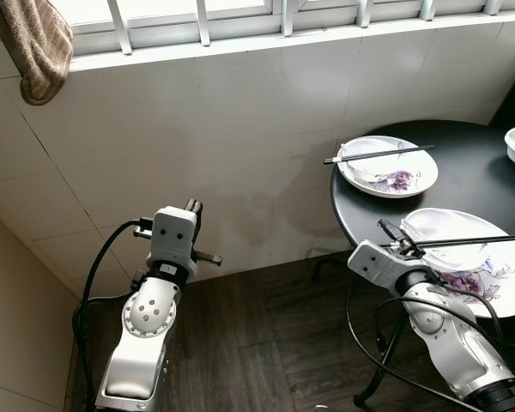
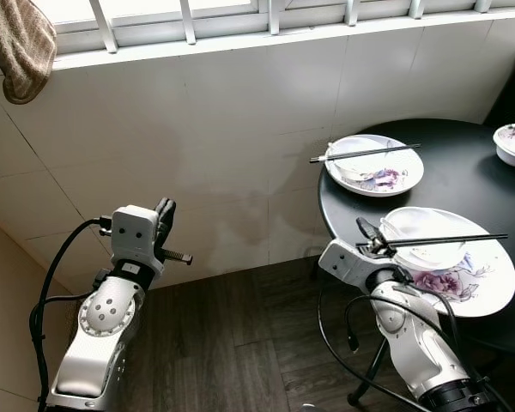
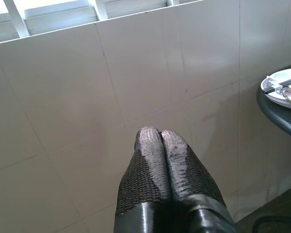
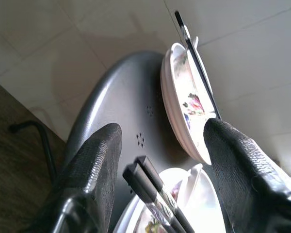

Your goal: Kitchen organization

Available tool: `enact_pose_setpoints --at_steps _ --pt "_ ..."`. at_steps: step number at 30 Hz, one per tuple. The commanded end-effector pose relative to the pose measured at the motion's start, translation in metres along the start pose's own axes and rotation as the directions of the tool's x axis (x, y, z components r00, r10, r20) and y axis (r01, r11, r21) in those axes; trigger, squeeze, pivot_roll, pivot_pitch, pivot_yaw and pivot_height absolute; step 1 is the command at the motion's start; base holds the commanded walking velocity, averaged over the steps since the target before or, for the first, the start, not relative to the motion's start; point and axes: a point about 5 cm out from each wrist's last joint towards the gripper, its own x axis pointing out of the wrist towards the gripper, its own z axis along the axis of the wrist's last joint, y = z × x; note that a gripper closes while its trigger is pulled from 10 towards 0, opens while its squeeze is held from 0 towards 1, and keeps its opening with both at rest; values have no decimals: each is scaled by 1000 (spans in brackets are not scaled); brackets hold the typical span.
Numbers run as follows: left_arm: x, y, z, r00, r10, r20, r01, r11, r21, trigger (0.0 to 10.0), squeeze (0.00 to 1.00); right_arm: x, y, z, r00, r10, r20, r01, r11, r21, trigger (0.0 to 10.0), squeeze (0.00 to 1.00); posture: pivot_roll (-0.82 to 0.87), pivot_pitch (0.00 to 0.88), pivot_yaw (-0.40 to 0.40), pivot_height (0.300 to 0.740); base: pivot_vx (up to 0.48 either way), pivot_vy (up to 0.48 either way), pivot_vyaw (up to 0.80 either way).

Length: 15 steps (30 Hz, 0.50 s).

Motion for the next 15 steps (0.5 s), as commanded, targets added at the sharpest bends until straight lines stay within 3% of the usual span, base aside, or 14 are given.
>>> enact_pose_setpoints --at_steps 1,11,13,14,15 --pt "1 0 0 1000 -2 -1 2 1000 0 10000 0 -1 -2 -7 999 -17 -33 16 1000 -18 10000 0 -47 28 14 740 0 0 0" --pt "2 -1 -1 1000 -6 -2 6 1000 -2 10000 0 1 -3 -10 999 -14 -40 13 1000 -13 9882 0 -49 18 14 740 0 0 0" --pt "3 -2 -2 1000 -7 -2 7 1000 -2 10000 0 2 -4 -10 999 -17 -38 16 1000 -17 7725 0 -49 13 13 740 0 0 0" --pt "3 -2 -2 1000 -7 -2 7 1000 -2 10000 0 2 -4 -10 999 -18 -37 17 1000 -18 7725 0 -49 13 13 740 0 0 0" --pt "3 -2 -2 1000 -7 -1 7 1000 -3 10000 0 2 -4 -10 999 -18 -36 17 1000 -20 4471 0 -46 10 11 740 0 0 0"
